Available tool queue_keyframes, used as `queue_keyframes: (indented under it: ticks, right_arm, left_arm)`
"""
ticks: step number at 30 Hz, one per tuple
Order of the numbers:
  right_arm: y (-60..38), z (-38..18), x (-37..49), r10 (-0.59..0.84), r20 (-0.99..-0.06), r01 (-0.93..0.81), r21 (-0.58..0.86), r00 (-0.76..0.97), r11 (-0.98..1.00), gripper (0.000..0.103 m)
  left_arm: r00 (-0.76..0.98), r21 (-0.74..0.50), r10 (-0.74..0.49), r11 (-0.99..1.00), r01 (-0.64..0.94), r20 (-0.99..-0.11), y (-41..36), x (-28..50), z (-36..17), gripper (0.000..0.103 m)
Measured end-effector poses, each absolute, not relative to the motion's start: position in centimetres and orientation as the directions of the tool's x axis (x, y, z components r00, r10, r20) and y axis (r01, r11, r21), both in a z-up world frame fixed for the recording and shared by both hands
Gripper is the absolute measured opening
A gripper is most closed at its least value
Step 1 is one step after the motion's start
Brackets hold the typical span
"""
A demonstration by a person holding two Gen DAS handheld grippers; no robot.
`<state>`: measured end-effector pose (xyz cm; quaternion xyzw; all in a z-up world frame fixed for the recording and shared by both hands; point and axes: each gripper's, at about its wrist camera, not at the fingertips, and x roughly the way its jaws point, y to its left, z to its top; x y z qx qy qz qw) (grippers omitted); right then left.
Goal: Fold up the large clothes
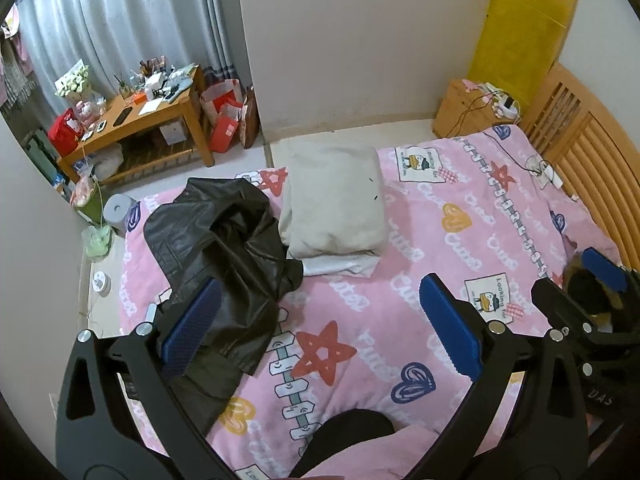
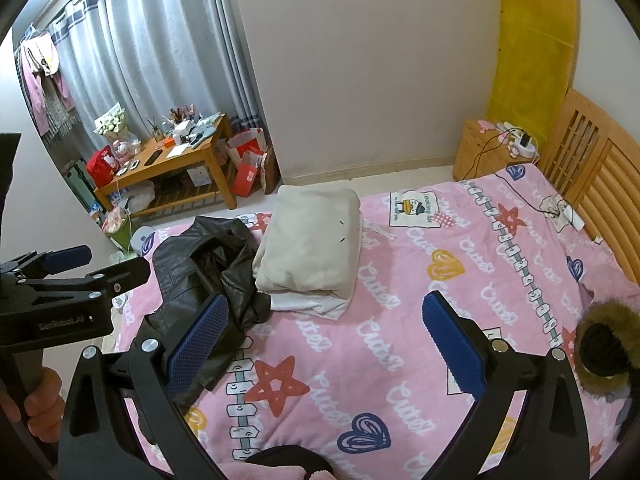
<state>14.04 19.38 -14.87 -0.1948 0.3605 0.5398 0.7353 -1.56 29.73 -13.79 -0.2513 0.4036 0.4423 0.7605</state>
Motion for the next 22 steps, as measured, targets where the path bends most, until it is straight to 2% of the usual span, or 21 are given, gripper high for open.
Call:
queue_keyframes:
  ticks: [22]
  right_arm:
    - [18.8, -15.4, 14.3, 0.651, -0.745, -0.937, 0.107, 0.147, 0.334, 0.095]
  left_arm:
    - [0.288, -0.016, 0.465, 0.507, -0.862, -0.837, 29.2, -0.6, -14.3, 0.097]
